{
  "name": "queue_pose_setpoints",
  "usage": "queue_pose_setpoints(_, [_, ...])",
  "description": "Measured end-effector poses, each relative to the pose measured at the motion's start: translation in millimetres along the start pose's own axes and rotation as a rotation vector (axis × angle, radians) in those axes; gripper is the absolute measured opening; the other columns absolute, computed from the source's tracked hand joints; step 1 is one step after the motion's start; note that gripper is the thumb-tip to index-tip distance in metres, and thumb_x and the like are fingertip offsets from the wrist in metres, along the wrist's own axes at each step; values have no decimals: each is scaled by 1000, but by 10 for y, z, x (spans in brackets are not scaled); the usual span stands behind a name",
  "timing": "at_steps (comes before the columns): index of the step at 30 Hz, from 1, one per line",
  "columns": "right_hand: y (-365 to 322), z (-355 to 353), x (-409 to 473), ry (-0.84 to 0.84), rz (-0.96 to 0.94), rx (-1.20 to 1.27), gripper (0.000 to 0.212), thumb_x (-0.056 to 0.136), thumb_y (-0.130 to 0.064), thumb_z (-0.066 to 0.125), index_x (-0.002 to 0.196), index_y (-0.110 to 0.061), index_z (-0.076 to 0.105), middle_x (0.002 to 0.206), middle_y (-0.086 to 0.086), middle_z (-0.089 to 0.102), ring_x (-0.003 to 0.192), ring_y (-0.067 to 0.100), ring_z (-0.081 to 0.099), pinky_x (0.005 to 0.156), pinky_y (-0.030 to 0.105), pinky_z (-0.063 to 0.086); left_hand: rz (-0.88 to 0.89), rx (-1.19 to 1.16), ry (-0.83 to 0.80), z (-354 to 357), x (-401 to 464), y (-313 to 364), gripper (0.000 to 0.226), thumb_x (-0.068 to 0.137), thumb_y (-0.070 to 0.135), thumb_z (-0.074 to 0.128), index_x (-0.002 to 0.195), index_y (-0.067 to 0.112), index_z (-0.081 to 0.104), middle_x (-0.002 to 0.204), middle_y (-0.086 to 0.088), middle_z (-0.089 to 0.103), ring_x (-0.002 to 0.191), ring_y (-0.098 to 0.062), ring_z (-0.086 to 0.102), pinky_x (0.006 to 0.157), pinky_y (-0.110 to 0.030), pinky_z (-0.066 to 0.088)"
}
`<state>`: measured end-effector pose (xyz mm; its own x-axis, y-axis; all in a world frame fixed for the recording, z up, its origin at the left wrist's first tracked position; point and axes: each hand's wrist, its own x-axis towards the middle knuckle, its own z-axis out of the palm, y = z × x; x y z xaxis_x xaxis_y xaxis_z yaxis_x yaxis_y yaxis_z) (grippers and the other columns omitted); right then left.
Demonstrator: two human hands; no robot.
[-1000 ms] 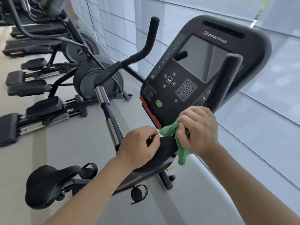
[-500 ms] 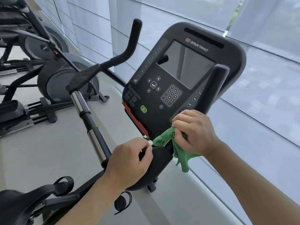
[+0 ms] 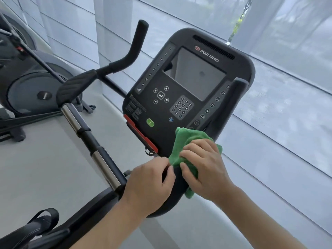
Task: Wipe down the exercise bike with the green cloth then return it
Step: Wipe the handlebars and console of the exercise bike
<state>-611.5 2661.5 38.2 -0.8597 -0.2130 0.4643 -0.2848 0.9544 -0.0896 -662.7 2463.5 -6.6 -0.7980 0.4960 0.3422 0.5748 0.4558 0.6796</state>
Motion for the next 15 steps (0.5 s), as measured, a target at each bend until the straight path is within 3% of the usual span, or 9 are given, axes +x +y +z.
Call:
queue_pose_setpoints(5, [78,18,52,40,-53,-26,25,101,-23,51,94,-15,73,99,-5,71,99,23,62,100,39,43,24,-52,-42,-33,12,-28,27,99,42,41,81,26,53,69,7,51,64,-15,51,57,-31,43])
queue_pose_setpoints(9, [168,-84,271,-44,-111,-69,25,92,-18,50,77,-13,70,79,-3,68,77,26,61,85,39,48,31,-59,-48,-41,8,-36,24,99,39,45,83,25,56,69,6,52,62,-16,52,58,-34,44])
queue_pose_setpoints(12, [151,-115,476,-128,7,-113,28,87,-19,49,60,-15,53,58,-3,51,60,24,49,68,39,45,32,-65,-52,-41,7,-40,24,99,38,44,84,25,57,70,7,53,62,-15,52,57,-33,45])
queue_pose_setpoints(15, [100,-97,623,-166,89,-148,35,87,-23,47,54,-12,38,49,3,40,54,26,41,59,41,41,26,-63,-56,-41,-6,-43,26,99,39,43,85,24,58,71,7,55,62,-15,53,59,-35,46])
